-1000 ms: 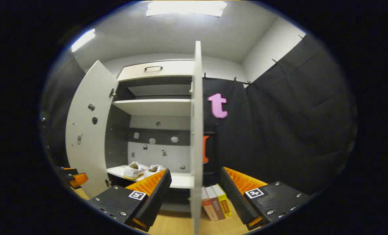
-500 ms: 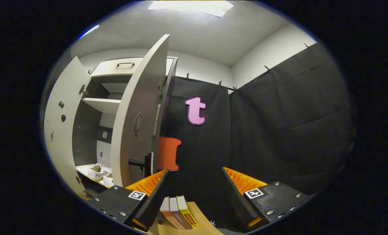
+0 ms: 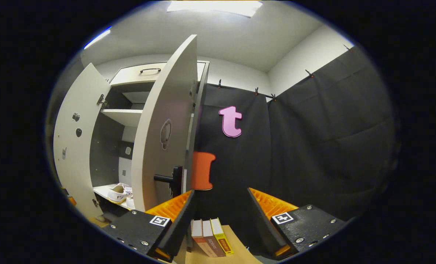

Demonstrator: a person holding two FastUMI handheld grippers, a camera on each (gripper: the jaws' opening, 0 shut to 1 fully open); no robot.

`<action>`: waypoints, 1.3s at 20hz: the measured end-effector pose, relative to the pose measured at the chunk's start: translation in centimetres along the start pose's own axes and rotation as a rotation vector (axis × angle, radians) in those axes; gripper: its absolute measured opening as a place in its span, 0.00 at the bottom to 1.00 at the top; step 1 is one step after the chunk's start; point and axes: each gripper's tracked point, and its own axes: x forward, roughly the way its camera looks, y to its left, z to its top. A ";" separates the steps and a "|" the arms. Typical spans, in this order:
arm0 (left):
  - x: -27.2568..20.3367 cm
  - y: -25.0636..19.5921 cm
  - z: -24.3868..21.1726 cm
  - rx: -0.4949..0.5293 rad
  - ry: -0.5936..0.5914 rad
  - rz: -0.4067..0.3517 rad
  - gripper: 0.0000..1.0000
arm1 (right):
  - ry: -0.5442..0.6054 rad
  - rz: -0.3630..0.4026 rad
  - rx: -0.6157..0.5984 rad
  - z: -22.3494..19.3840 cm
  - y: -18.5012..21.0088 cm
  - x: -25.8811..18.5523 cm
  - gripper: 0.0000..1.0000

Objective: Grab one shoe with the right hand and put it into the shoe cabinet, grab the other shoe with the left hand and put it into the shoe cabinet; then close the right door with the right hand and the left door with the left hand.

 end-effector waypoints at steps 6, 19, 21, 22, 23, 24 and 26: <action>0.0 -0.1 -1.0 -0.010 0.031 -0.009 0.99 | 0.011 0.126 0.009 -0.1 5.2 -1.1 0.85; -0.7 1.1 -0.7 -0.007 0.027 0.010 0.97 | 0.002 0.327 0.043 -0.2 14.8 0.5 0.86; -0.9 1.4 -0.4 -0.001 0.020 0.014 0.96 | 0.005 0.355 0.055 -0.5 16.2 1.0 0.89; -0.9 1.5 -0.4 0.000 0.019 0.017 0.96 | -0.001 0.366 0.062 -0.4 16.8 1.2 0.90; -1.0 1.6 -0.3 0.000 0.018 0.020 0.96 | -0.006 0.370 0.068 -0.3 17.1 1.4 0.91; -1.1 1.7 -0.3 0.000 0.018 0.023 0.96 | -0.007 0.373 0.075 -0.4 17.5 1.7 0.92; -1.2 1.9 -0.2 0.004 0.019 0.029 0.97 | 0.001 0.380 0.100 -0.8 18.7 2.7 0.93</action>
